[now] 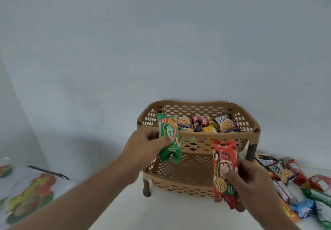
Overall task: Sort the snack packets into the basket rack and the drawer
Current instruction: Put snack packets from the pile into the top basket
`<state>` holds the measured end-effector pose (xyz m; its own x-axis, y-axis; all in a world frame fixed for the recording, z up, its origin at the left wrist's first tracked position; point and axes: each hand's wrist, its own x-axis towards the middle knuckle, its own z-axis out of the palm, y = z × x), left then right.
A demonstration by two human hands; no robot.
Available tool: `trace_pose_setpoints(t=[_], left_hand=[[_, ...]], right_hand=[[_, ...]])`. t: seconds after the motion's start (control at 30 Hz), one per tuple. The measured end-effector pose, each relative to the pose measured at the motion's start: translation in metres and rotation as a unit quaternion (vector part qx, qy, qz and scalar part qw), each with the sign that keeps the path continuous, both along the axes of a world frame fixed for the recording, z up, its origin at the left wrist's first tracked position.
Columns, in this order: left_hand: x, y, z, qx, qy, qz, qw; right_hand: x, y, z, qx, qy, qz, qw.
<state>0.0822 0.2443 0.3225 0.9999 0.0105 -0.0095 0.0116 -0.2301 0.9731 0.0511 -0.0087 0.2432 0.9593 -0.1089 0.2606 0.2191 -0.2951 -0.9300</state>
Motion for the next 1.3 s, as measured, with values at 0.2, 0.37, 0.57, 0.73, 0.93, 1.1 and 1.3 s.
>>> trace_pose_setpoints(t=[0.2,0.37,0.57,0.73,0.93,1.1,1.3], left_hand=[[0.065,0.012,0.029,-0.077,0.04,-0.013,0.996],[0.122,0.017,0.039,-0.113,0.064,0.017,0.991],[0.172,0.016,0.028,0.0,0.095,0.013,0.995],[0.198,0.012,0.014,0.141,0.142,-0.004,0.98],[0.211,0.006,0.009,0.269,0.196,-0.079,0.94],[0.213,0.003,0.004,0.335,0.209,-0.127,0.91],[0.215,0.002,-0.003,0.397,0.145,-0.128,0.897]], right_hand=[[0.023,0.023,0.053,-0.034,-0.059,0.031,0.997],[0.055,0.032,0.089,-0.041,-0.063,0.017,0.997],[0.123,0.042,0.124,-0.043,-0.052,0.005,0.998],[0.19,0.054,0.132,-0.049,-0.01,0.007,0.999],[0.257,0.075,0.111,-0.088,0.058,-0.016,0.994],[0.294,0.1,0.098,-0.061,0.126,-0.006,0.99],[0.319,0.127,0.088,-0.15,0.152,0.018,0.977]])
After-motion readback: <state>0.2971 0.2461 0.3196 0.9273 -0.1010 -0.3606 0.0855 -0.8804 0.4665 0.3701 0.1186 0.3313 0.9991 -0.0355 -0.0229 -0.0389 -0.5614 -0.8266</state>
